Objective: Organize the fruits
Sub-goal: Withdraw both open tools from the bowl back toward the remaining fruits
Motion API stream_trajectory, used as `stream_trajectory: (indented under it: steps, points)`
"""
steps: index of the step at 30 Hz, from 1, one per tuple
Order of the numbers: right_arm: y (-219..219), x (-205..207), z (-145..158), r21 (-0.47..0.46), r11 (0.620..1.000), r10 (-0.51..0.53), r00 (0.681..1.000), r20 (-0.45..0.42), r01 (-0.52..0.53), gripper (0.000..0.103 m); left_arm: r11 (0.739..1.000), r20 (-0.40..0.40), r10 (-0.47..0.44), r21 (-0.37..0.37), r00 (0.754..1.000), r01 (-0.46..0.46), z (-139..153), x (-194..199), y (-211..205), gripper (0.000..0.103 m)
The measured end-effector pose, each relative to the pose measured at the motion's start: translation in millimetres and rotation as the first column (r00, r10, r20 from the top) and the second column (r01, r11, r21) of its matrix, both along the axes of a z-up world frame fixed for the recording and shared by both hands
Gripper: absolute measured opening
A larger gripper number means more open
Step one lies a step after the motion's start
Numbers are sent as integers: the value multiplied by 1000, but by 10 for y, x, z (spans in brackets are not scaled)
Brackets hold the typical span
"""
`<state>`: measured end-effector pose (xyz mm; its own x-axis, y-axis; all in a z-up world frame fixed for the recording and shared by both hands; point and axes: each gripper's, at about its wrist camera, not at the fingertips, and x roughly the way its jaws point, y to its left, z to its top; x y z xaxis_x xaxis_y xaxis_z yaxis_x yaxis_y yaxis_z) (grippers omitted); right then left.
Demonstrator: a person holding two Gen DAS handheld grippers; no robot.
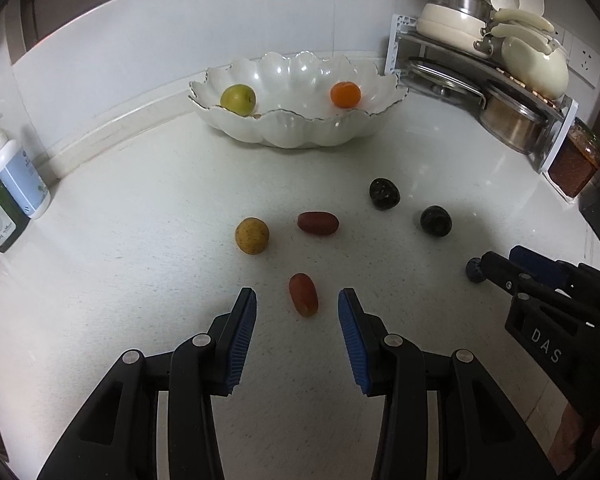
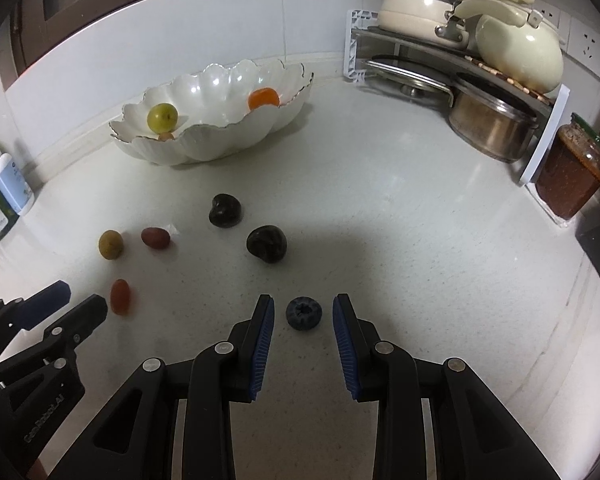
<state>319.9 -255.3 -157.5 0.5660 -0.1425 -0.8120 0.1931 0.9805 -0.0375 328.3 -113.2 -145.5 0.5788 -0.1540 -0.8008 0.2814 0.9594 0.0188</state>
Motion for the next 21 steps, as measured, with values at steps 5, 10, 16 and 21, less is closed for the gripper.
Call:
stream_trajectory:
  steps: [5,10,16,21]
  points:
    - [-13,22,-53,5,1000,7,1000,-7,-7,32,1000,-11,6,3,1000,-6,-70,53,-42,42]
    - [-24,59,-120,7,1000,12,1000,-23,-12,32,1000,-29,15,5,999,-15,-138,92,-71,42]
    - [-49,98,-186,8,1000,7,999,-36,-7,32,1000,-39,28,14,999,-27,-198,126,-86,41]
    - [-41,110,-226,6,1000,10,999,-45,-10,32,999,-44,41,17,998,-40,-236,157,-87,39]
